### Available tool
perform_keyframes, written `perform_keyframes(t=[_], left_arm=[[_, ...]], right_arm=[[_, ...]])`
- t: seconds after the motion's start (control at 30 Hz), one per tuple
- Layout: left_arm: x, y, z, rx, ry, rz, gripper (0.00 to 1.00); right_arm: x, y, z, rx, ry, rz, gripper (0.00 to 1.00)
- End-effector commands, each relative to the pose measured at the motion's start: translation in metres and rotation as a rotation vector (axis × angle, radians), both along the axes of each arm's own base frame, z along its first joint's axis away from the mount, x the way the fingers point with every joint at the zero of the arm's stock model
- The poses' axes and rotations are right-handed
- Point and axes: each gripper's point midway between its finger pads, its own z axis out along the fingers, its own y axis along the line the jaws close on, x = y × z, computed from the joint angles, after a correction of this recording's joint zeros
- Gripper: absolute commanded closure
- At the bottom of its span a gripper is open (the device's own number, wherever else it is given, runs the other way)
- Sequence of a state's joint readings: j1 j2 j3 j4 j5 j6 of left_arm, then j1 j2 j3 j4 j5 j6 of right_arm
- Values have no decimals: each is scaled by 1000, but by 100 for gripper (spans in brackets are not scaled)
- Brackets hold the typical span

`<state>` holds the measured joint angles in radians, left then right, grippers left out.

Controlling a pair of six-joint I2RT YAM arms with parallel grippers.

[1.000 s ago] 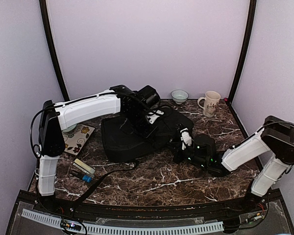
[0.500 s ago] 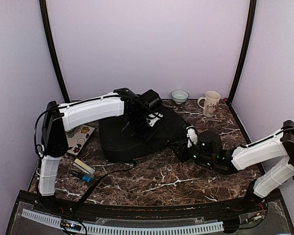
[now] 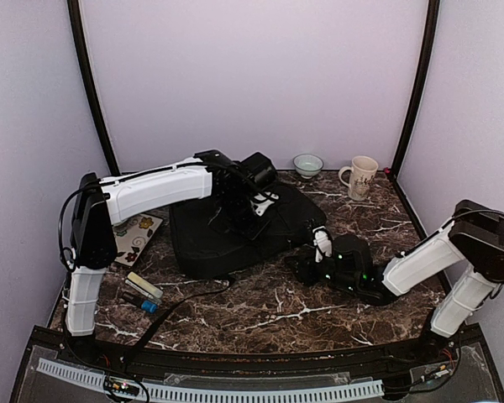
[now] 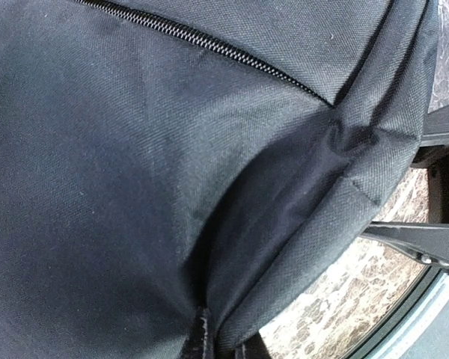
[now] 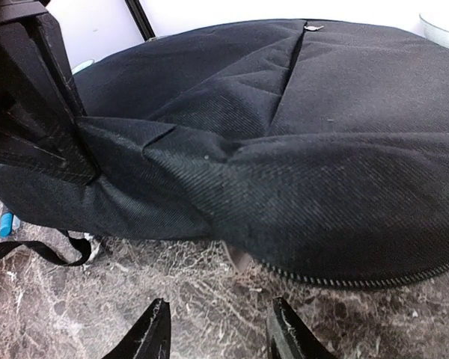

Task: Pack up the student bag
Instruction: Unzip the largest pocket of the student bag.

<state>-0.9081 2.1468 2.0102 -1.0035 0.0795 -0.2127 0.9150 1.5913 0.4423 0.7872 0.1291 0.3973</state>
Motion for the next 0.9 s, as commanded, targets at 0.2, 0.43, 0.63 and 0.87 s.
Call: perform_keyframes(t=[0.2, 0.43, 0.63, 0.87], left_arm=[[-2, -6, 27, -77, 19, 34, 100], [-3, -5, 27, -71, 23, 31, 100], [-2, -3, 27, -62, 13, 26, 100], [1, 1, 22, -37, -2, 35, 100]], right_arm=[[38, 15, 32, 80, -170, -65, 58], [52, 20, 44, 94, -218, -87, 68], [56, 18, 47, 86, -232, -95, 93], [47, 11, 54, 79, -216, -81, 100]])
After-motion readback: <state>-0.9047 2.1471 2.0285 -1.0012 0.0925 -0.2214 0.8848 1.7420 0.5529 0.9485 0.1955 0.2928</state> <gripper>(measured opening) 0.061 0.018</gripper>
